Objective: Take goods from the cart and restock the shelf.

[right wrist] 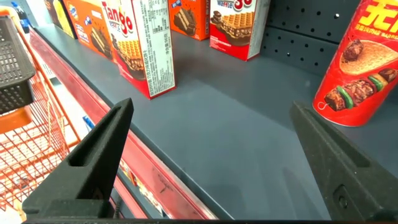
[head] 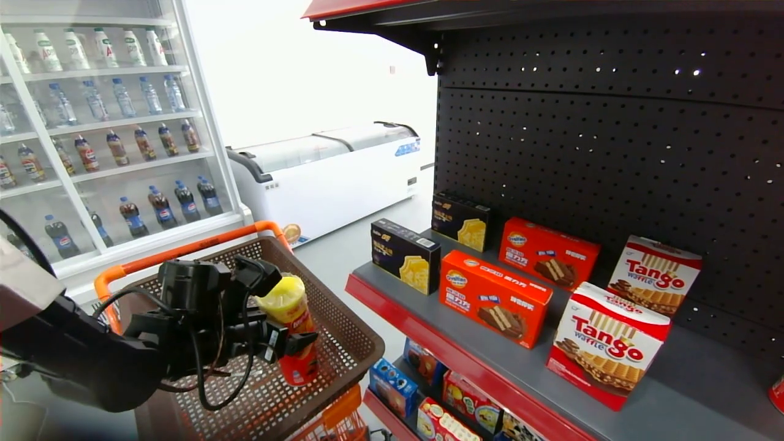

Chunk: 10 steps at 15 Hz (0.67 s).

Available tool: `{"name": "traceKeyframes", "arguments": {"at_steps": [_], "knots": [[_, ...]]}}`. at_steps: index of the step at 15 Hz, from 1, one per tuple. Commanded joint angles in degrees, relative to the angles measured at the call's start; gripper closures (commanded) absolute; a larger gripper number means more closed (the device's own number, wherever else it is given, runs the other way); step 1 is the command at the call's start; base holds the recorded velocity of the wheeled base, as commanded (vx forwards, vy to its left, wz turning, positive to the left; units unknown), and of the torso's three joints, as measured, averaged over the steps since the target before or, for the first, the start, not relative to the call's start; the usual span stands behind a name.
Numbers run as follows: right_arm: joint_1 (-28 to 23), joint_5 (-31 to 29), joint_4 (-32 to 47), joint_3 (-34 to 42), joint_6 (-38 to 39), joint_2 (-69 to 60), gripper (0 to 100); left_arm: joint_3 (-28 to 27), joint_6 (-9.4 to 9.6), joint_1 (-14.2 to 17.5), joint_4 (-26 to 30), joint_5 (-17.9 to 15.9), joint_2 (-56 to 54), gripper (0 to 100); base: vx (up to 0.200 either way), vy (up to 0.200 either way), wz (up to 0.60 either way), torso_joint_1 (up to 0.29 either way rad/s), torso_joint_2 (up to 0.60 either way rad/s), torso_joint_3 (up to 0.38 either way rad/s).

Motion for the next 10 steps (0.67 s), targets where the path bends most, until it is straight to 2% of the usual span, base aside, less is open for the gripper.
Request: {"name": "traceKeyframes", "arguments": {"at_steps": [1, 4, 9, 10], "knots": [[0.0, 0.04, -0.01, 0.01, -0.01, 0.02, 0, -0.53, -0.07, -1.47, -0.69, -0.01, 3.09, 0, 0.0, 0.0, 0.0, 0.0, 0.0, 0.0], [0.0, 0.04, -0.01, 0.01, -0.01, 0.02, 0, -0.62, 0.01, -2.7, -3.94, 0.08, 5.37, 0, 0.0, 0.0, 0.0, 0.0, 0.0, 0.0], [0.0, 0.04, -0.01, 0.01, -0.01, 0.02, 0, -0.71, 0.01, -2.79, -4.12, -0.01, 5.55, 0, 0.0, 0.0, 0.0, 0.0, 0.0, 0.0], [0.0, 0.04, -0.01, 0.01, -0.01, 0.02, 0, -1.24, 0.01, -2.79, -4.29, -0.01, 5.55, 100, 0.0, 0.0, 0.0, 0.0, 0.0, 0.0]]}}
